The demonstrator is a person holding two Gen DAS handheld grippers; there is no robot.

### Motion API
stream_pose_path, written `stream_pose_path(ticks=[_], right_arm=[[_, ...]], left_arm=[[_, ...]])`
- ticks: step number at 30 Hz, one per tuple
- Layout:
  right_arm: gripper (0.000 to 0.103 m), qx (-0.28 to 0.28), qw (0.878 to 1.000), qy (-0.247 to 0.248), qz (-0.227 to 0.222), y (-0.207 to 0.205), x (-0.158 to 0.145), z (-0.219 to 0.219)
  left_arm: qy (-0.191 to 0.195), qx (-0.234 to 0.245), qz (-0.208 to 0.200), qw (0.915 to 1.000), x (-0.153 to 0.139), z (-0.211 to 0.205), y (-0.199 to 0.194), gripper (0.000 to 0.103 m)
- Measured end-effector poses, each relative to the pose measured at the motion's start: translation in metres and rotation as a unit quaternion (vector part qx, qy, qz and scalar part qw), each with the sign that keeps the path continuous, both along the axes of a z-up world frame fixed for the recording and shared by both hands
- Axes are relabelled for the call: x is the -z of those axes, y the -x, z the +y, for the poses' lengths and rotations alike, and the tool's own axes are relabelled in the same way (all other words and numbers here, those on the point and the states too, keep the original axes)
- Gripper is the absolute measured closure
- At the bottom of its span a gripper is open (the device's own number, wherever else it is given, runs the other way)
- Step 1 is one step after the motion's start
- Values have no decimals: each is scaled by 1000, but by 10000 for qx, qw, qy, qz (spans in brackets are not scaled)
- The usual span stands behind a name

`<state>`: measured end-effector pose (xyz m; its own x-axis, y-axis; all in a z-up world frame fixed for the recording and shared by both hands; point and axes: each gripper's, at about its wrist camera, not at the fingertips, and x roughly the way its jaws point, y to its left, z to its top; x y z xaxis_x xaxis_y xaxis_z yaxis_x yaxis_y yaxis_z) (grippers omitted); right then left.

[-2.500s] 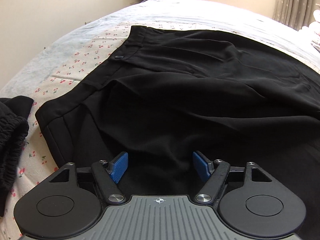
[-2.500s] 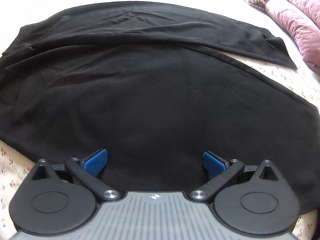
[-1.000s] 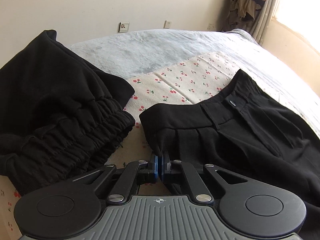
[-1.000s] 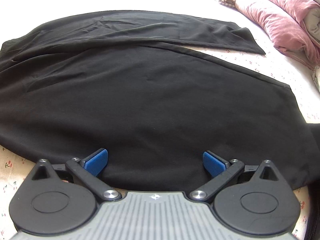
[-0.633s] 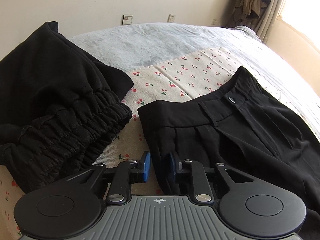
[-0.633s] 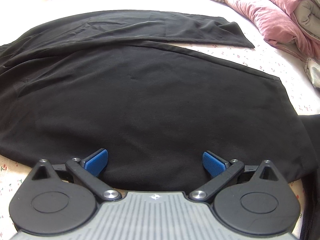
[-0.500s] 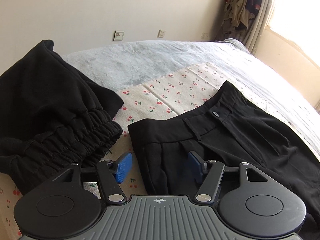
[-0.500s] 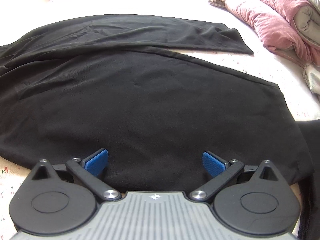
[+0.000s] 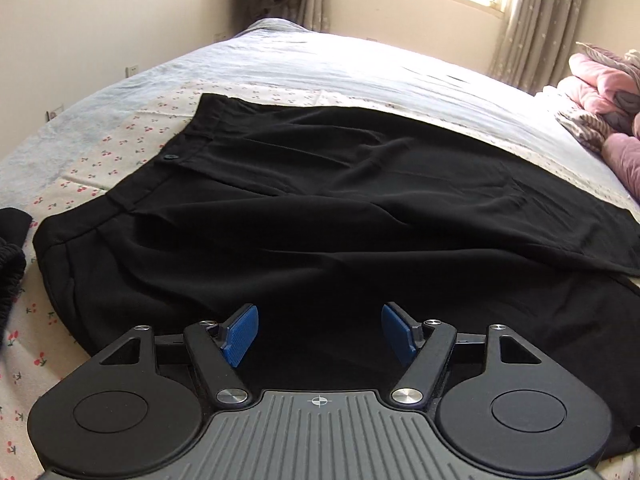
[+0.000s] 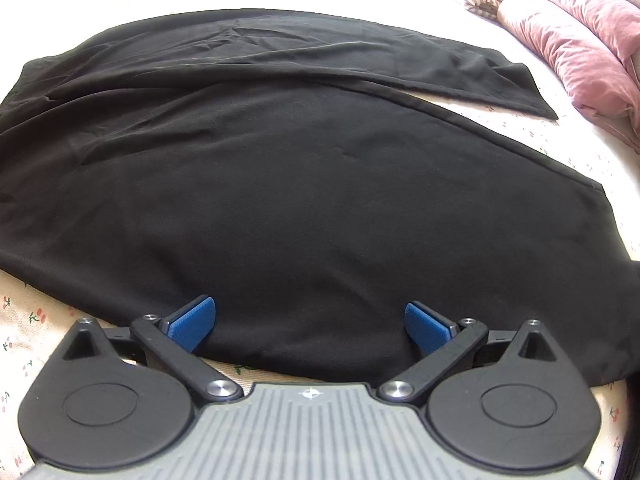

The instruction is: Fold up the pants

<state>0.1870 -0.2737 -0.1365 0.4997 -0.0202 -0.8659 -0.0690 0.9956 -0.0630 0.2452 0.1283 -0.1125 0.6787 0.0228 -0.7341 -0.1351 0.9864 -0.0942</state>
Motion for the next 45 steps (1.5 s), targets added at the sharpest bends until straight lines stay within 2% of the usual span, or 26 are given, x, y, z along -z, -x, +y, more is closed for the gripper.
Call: stream_pose_path(ticks=[3, 5, 6, 8, 12, 14, 17, 21, 22, 24, 25, 30, 33, 35, 37, 40, 43, 45], right_arm=[[13, 179, 9998, -84, 32, 10, -2, -22], [13, 425, 9990, -130, 39, 18, -2, -47], [13, 523, 9985, -167, 41, 22, -2, -58], [13, 719, 9971, -256, 31, 27, -3, -76], [13, 1315, 9913, 35, -36, 30, -7, -106], [13, 1843, 9828, 88, -99, 29, -11, -124], [20, 2368, 9689, -698, -185, 42, -19, -154], [44, 3013, 9379, -1687, -324, 67, -25, -190], [52, 3088, 9335, -1798, -315, 70, -23, -197], [62, 3281, 9227, -2004, -293, 75, -19, -211], [63, 3340, 9185, -2094, -298, 76, -17, -214], [64, 3628, 9133, -1768, -547, 66, -15, -204], [103, 3901, 9077, -1366, -721, 58, -17, -200], [103, 4012, 9000, -1484, -840, 62, -21, -202], [103, 4025, 8999, -1361, -986, 71, -30, -207], [103, 4083, 8959, -1468, -952, 76, -30, -210], [103, 4001, 9042, -1190, -902, 74, -30, -202], [103, 4001, 9039, -1183, -941, 71, -33, -201]], left_arm=[[-214, 368, 377, 9984, 18, -20, -3, 34], [-412, 376, 733, 9958, 30, -26, -7, 33], [-501, 328, 769, 9952, 33, -26, -7, 28], [-556, 290, 785, 9949, 32, -23, -7, 26], [-150, 124, 846, 9962, 28, -9, -11, 28], [83, 90, 817, 9966, 25, -3, -11, 28], [264, 50, 823, 9962, 23, 3, -11, 28], [346, -58, 814, 9961, 25, 10, -15, 28], [371, -72, 817, 9959, 25, 12, -16, 28], [369, -80, 818, 9959, 25, 12, -16, 28], [340, -81, 812, 9961, 26, 11, -16, 28], [5, 21, 781, 9969, 30, 0, -15, 24], [-92, 45, 752, 9971, 31, -2, -14, 24], [-111, 36, 736, 9972, 32, -3, -14, 24], [-185, 72, 746, 9970, 32, -6, -15, 24], [-255, 112, 777, 9966, 33, -8, -15, 24], [-251, 170, 834, 9961, 33, -8, -17, 22], [-169, 170, 885, 9958, 32, -7, -19, 20]])
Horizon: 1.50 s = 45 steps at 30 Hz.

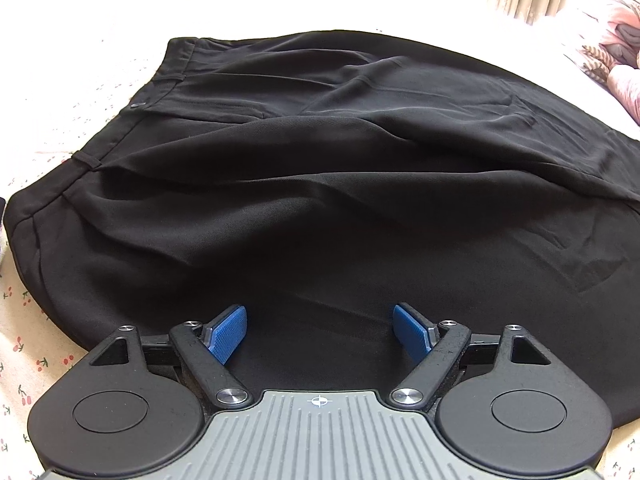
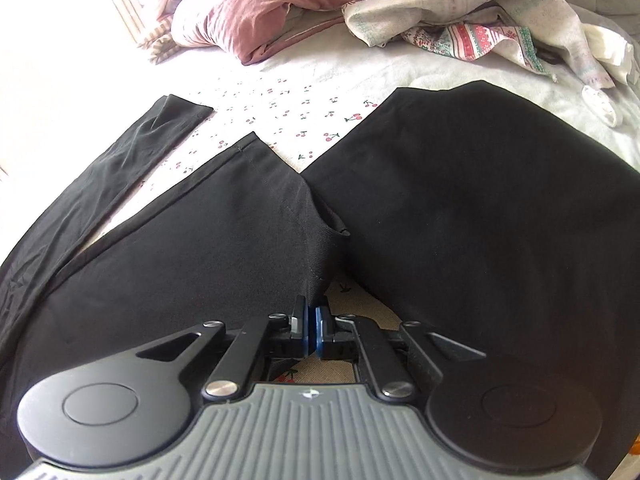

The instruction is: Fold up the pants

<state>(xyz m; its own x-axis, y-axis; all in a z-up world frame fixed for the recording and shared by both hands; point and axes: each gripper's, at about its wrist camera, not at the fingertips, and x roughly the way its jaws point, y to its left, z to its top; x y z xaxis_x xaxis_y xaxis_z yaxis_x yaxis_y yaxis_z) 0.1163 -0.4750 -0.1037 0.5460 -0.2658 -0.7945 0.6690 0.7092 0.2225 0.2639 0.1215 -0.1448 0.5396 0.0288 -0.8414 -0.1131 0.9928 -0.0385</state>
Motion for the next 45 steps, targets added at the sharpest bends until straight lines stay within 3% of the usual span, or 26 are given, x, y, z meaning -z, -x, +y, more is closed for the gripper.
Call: stream_pose_path(ticks=[2, 5, 9, 11, 13, 17, 18, 19, 21, 24, 29, 31, 34, 36, 37, 39, 42, 45], right_arm=[[103, 147, 9998, 131, -26, 0, -8, -2], [102, 326, 9959, 827, -145, -1, -31, 2], [94, 148, 9947, 900, -484, -14, -44, 22], [81, -490, 9946, 799, -446, -32, -42, 44], [53, -1218, 9888, 709, -496, -47, -40, 75], [39, -1946, 9725, 1038, -753, -61, -44, 127], [21, -2070, 9683, 1093, -877, -62, -45, 136], [13, -2185, 9637, 1140, -1024, -63, -47, 144], [13, -2463, 9558, 1110, -1157, -70, -48, 160], [13, -2823, 9461, 1210, -1028, -84, -44, 180], [13, -2799, 9467, 1067, -1189, -100, -41, 198], [13, -2753, 9469, 1053, -1287, -106, -39, 206], [13, -2716, 9386, 1565, -1444, -114, -30, 217], [13, -2685, 9372, 1866, -1212, -123, -21, 220], [13, -2698, 9402, 1818, -1007, -127, -17, 220], [13, -3058, 9411, 1244, -736, -137, -9, 220], [13, -3609, 9283, 501, -740, -144, -4, 232], [13, -4201, 9024, 509, -815, -160, -13, 272]], left_arm=[[79, -72, 36, 9999, -2, 2, -3, 19], [296, -196, -22, 9994, -10, 3, -7, 19], [295, -250, -274, 9989, -27, -6, -12, 18], [352, -255, -435, 9981, -33, -10, -15, 15], [443, -214, -609, 9969, -36, -13, -18, 12], [1110, 33, -910, 9896, -43, -8, -23, 4], [1210, 20, -1077, 9868, -48, -8, -23, 1], [1166, -59, -1239, 9854, -52, -9, -23, 0], [987, -244, -1424, 9846, -59, -13, -26, 0], [819, -19, -1580, 9840, -64, -18, -35, 0], [-136, 151, -1500, 9885, -67, -34, -42, 0], [-331, -46, -1479, 9884, -67, -31, -44, 0], [-124, -357, -1247, 9915, -64, -9, -50, 0], [140, -413, -982, 9942, -57, 14, -56, 0], [143, -456, -857, 9952, -54, 22, -60, 0], [-55, -699, -412, 9967, -43, 45, -68, 0], [-65, -1219, -144, 9924, -33, 83, -73, 0], [303, -1590, -69, 9868, -29, 113, -74, 0]])
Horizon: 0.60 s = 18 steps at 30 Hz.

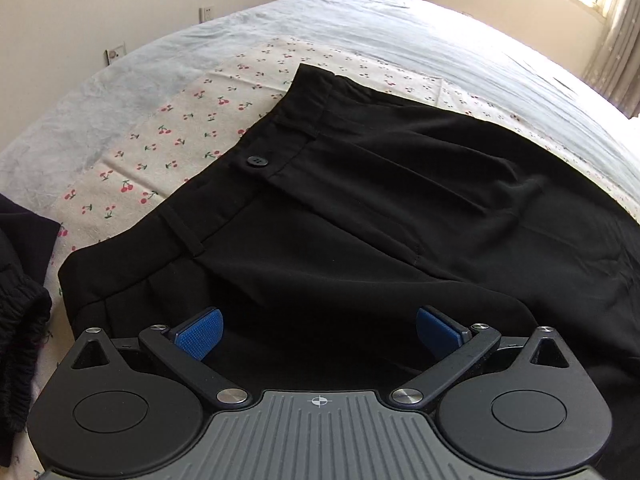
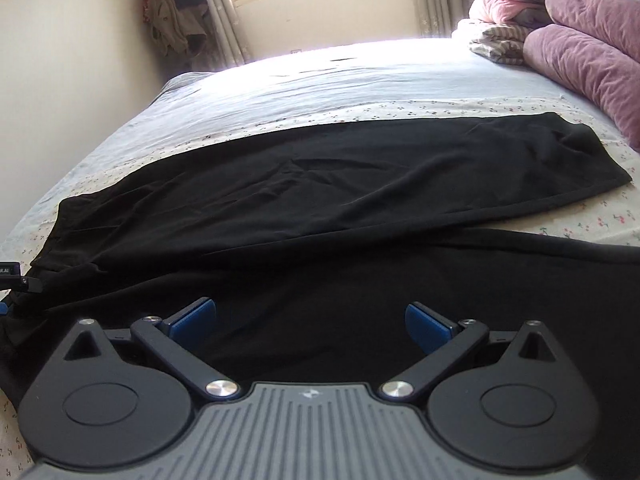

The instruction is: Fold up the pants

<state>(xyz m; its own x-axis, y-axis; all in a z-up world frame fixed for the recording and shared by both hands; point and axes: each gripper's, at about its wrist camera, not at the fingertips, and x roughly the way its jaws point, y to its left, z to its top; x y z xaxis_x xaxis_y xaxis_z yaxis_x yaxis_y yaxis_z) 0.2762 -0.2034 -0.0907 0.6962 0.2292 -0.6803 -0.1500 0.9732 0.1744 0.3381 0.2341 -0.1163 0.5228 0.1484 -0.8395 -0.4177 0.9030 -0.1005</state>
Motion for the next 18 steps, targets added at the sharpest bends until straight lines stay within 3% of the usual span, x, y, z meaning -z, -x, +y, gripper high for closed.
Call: stream_pose_path(ticks=[5, 9, 11, 12, 14, 18], right_arm=[[13, -949, 9951, -41, 284, -71, -1, 88], [13, -1629, 9817, 539, 832, -141, 22, 171], [22, -1612, 9766, 775, 1192, -173, 43, 203], [24, -1562, 9769, 969, 1089, -183, 48, 218], [22, -1615, 9748, 1352, 736, -200, 54, 243], [13, -1178, 9832, 1171, 750, -250, 54, 257]], left_arm=[[-26, -623, 255, 9977, 16, 32, -4, 0], [-109, -1080, 511, 9928, 30, 52, -2, 0], [-90, -1131, 558, 9920, 29, 53, -3, 0], [-75, -1182, 560, 9914, 28, 53, -3, 1], [-24, -1279, 559, 9902, 29, 54, -5, 1], [128, -1392, 531, 9888, 28, 58, -5, 0]])
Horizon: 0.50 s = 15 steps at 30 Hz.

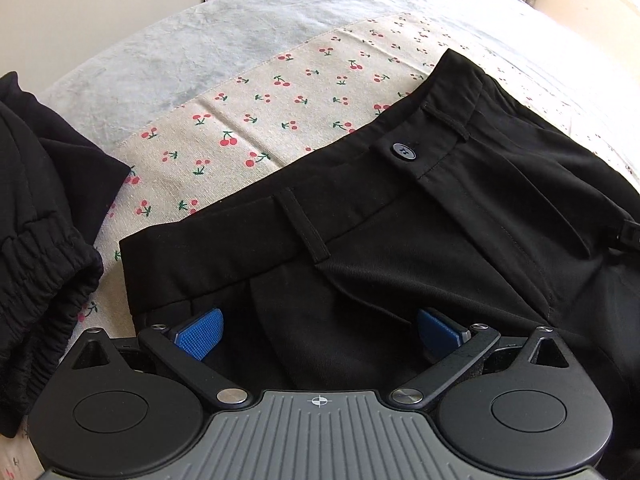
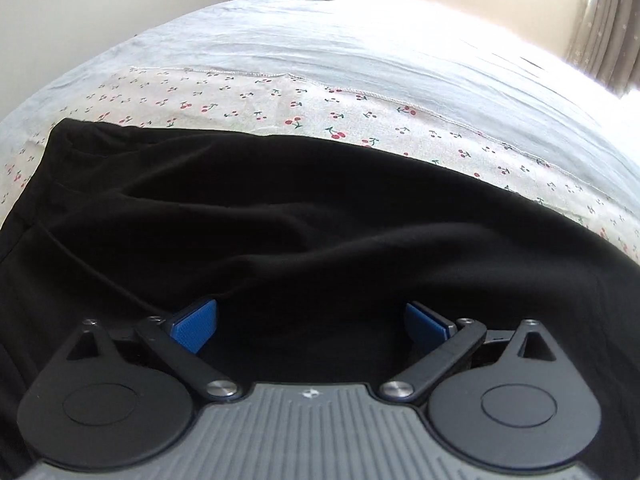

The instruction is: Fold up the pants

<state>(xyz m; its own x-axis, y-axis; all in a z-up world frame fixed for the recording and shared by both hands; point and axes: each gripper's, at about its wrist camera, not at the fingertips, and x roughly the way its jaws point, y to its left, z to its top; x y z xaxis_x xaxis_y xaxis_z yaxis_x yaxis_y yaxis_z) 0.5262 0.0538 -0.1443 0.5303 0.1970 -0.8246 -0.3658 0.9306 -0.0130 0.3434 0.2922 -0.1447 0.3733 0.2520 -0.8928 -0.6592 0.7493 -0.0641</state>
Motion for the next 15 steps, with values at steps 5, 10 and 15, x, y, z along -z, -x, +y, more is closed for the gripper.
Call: stream_pose_path(ticks=[5, 10, 15], right_arm=[[41, -153, 9996, -99, -227, -25, -26, 8], [41, -972, 9936, 177, -551, -33, -41, 25], [40, -1673, 9824, 409, -723, -40, -28, 46]], left_arm=[[292, -197, -216, 9991, -4, 8, 5, 1], [373, -111, -271, 9989, -6, -3, 1, 1], [268, -21, -239, 9994, -6, -11, -2, 1]])
